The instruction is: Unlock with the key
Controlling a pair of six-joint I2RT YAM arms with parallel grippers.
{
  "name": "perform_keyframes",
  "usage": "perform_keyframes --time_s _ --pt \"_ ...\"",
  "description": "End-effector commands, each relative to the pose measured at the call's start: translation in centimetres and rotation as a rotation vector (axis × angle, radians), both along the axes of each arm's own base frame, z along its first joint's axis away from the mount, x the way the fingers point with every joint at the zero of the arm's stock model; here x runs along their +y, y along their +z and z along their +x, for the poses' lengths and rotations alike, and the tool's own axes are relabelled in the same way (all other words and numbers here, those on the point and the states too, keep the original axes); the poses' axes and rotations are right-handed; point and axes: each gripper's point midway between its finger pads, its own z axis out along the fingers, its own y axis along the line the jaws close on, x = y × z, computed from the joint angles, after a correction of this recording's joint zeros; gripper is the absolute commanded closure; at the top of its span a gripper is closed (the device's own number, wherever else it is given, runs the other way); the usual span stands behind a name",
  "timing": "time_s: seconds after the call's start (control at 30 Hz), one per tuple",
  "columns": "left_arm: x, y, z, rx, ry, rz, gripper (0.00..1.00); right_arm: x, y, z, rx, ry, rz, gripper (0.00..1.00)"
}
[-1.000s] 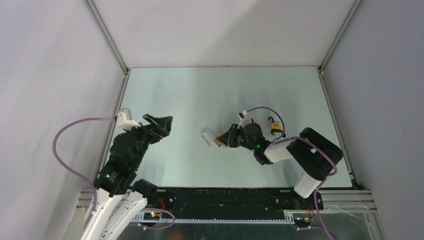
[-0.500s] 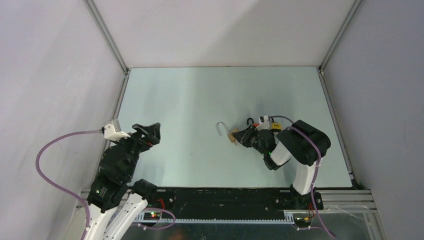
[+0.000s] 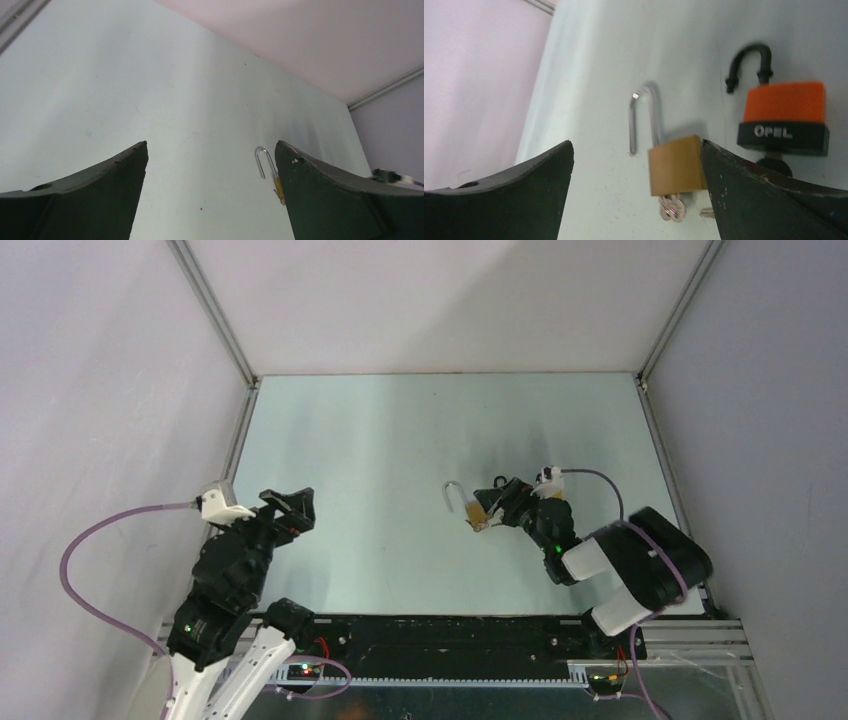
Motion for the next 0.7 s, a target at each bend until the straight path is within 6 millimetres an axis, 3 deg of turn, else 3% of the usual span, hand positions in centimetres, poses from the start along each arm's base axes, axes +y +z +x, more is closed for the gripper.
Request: perform_keyframes --time_s 0.0,0.03,0.1,0.17,0.2,0.23,0.27,0.3,0.33,0.37,0.4,0.43,0.67 --pt "2.3 2.7 -1.1 -0.067 0.074 0.053 0.00 -2.2 4.3 0.9 -0.156 -0.062 -0.138 0.01" --pt "2.6 3.3 -1.4 -0.080 0.083 0.060 0.00 -2.7 3.8 0.7 -0.125 -0.066 -0.188 0.01" --pt "3.7 4.1 -2.1 -0.098 0.122 0.078 0.00 -4.6 7.8 0.7 -0.218 -0.128 -0.265 0.01" --pt "4.8 5.0 -2.8 -0.119 0.158 0.092 0.00 -6.6 10.1 0.2 -0.264 -0.180 -0.347 0.01" --pt "5.2 5.6 -3.2 -0.135 0.169 0.102 0.00 -7.5 10.2 -0.2 -0.242 -0.197 -0.396 0.00" --pt "5.8 5.9 -3.6 -0.143 0.194 0.107 0.00 -9.2 12.5 -0.6 -0.297 -0.261 -0.425 0.01" --pt "6.6 6.7 -4.2 -0.164 0.221 0.115 0.00 -10.3 12.8 -1.1 -0.282 -0.278 -0.473 0.01" --pt "7.0 7.0 -4.5 -0.172 0.233 0.120 0.00 -12.0 15.0 -1.9 -0.333 -0.346 -0.492 0.01" --pt "7.9 7.8 -5.2 -0.190 0.267 0.131 0.00 -13.2 15.5 -2.5 -0.321 -0.370 -0.533 0.01" --pt "8.3 8.1 -5.6 -0.198 0.282 0.136 0.00 -15.0 17.5 -3.6 -0.368 -0.433 -0.553 0.01" --pt "9.2 8.7 -6.2 -0.212 0.314 0.146 0.00 -16.0 17.8 -4.4 -0.358 -0.450 -0.589 0.01" --pt "9.6 9.0 -6.6 -0.217 0.328 0.165 0.00 -17.6 19.4 -5.6 -0.394 -0.507 -0.601 0.01" --pt "11.9 9.5 -7.5 -0.195 0.444 0.226 0.00 -25.0 23.3 -12.8 -0.444 -0.720 -0.651 0.01"
